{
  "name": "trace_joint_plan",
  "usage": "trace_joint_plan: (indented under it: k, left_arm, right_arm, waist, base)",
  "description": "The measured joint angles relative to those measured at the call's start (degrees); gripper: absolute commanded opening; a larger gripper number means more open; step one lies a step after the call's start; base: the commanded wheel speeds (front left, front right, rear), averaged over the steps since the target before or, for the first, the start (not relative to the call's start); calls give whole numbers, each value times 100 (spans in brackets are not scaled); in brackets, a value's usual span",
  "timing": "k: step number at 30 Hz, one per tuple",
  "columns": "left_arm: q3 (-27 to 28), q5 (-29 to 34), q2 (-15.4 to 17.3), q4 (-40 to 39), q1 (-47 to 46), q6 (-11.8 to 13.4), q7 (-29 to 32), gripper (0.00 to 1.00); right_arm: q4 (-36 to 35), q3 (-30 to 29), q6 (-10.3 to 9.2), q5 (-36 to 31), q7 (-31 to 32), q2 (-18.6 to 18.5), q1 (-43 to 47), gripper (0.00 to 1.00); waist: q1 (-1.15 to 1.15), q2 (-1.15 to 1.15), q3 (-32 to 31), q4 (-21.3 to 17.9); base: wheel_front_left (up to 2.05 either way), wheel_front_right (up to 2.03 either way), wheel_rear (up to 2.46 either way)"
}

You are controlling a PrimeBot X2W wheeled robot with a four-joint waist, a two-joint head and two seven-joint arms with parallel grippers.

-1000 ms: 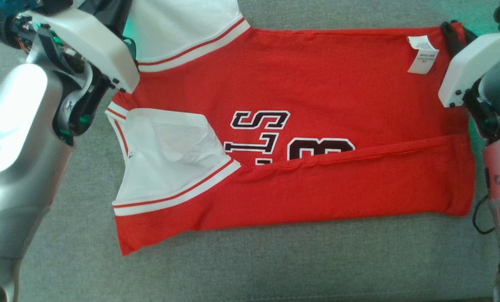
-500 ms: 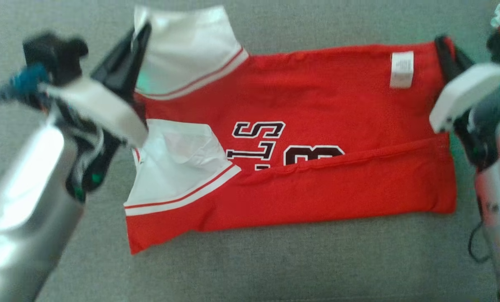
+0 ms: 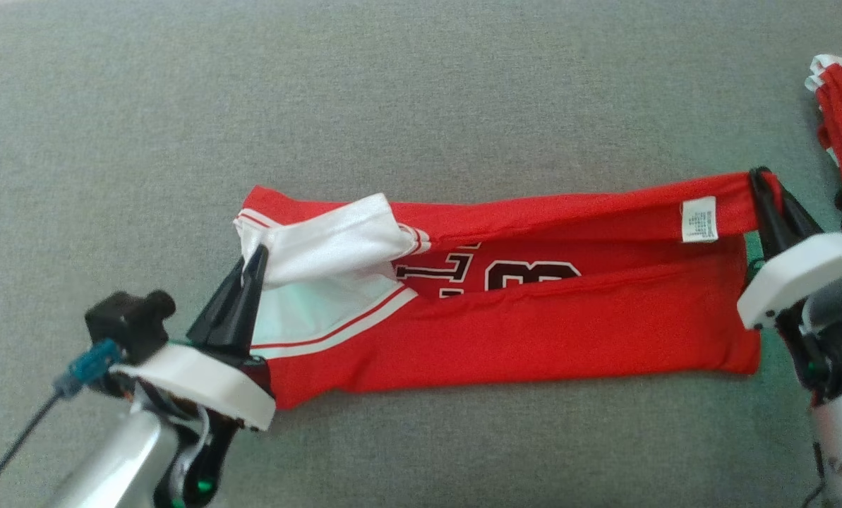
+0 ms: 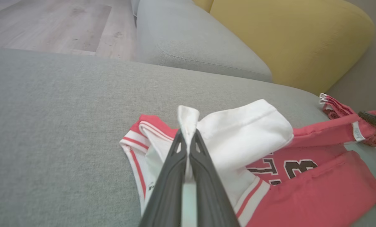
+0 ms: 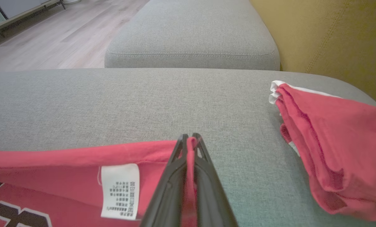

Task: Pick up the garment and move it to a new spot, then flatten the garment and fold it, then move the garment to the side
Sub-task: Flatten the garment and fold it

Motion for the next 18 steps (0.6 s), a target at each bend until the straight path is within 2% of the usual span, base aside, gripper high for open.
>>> trace_joint_plan:
  k: [3,4,5,7,8,9,10,16,18]
  left_arm:
    - [-12,-26,-136,144,135,41,-205,0]
    - [-16,-25,-169,189,155,43,-280,0]
    - [-16,-20,-188,243,171,40,-356,0]
    - [-15,-18,-213,365,239,-8,-558,2]
    - [-14,-18,-240,420,280,-11,-669,48]
    - [-11,-16,-275,470,333,-13,-778,76]
    - [-10,-18,-315,506,405,-41,-905,100]
    - [119,-18,-550,523,949,-40,-1376,100]
    - [244,9,-601,493,1118,46,-1430,100]
  right_arm:
    - [-168,-98,0,-35,-3,119,195,0]
    - [-218,-115,0,-66,-26,165,253,11]
    - [-271,-122,0,-77,-52,199,312,18]
    - [-359,-157,0,-135,-171,260,429,45]
    - [-377,-176,0,-165,-220,287,483,87]
    - [-403,-209,0,-175,-279,327,552,100]
    - [-425,-252,0,-176,-369,375,631,100]
    - [-567,-468,0,-220,-759,582,1275,100]
    - [-646,-631,0,-243,-804,676,1465,100]
  waist:
    - [0,0,-5,0]
    - [0,0,-8,-3]
    - [0,0,-13,-8]
    - [1,0,-39,-17]
    - [0,0,-62,-21]
    - [0,0,-89,-27]
    - [0,0,-119,-34]
    - [0,0,-346,-46]
    - [0,0,-413,-34]
  base:
    - [0,0,0]
    - [0,0,0]
    - [0,0,0]
    - [0,0,0]
    - [0,0,0]
    - [0,0,0]
    - [0,0,0]
    - [0,0,0]
    - [0,0,0]
